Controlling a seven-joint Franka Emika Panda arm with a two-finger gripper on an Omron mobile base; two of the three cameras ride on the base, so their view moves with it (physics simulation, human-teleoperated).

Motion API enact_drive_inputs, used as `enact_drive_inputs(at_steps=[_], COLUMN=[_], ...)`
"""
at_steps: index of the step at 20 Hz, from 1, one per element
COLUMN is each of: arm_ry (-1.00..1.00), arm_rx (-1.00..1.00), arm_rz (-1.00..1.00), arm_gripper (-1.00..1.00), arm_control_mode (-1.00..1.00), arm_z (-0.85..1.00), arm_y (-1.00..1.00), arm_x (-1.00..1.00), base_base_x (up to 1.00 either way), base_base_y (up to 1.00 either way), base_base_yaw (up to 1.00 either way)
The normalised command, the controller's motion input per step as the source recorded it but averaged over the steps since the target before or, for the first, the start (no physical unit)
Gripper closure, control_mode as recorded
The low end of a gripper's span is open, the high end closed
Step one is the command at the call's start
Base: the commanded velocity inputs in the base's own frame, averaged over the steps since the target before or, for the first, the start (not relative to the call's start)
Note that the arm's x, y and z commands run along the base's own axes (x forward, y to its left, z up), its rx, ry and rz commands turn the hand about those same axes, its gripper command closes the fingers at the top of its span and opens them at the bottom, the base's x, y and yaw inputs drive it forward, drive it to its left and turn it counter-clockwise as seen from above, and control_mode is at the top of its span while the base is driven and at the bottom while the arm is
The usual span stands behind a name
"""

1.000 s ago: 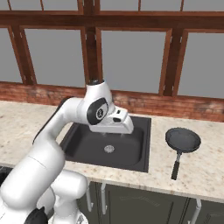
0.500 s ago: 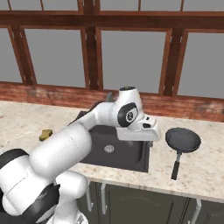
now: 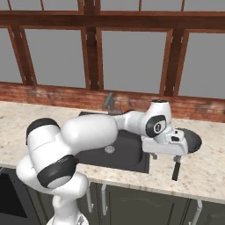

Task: Pick the pan and sponge and place them into the sink. Then turn on the water.

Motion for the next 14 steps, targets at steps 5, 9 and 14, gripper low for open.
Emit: enact_drive_inputs(at_steps=[5,9,14], arm_ry=[0.00,0.00,0.00], arm_rx=[0.11,0.11,0.04], arm_rz=[0.00,0.04,0.10], arm_gripper=[-1.00,-1.00,-1.00], arm_control_mode=[-1.00,-1.00,-1.00], arm_z=[-0.32,-0.30,-0.29], arm_y=[-0.60,-0.20,0.00], arm_x=[0.03,0.06,0.11], base_base_x=[0.00,0.00,0.00], base_base_y=[0.00,0.00,0.00], base_base_yaw=[0.00,0.00,0.00])
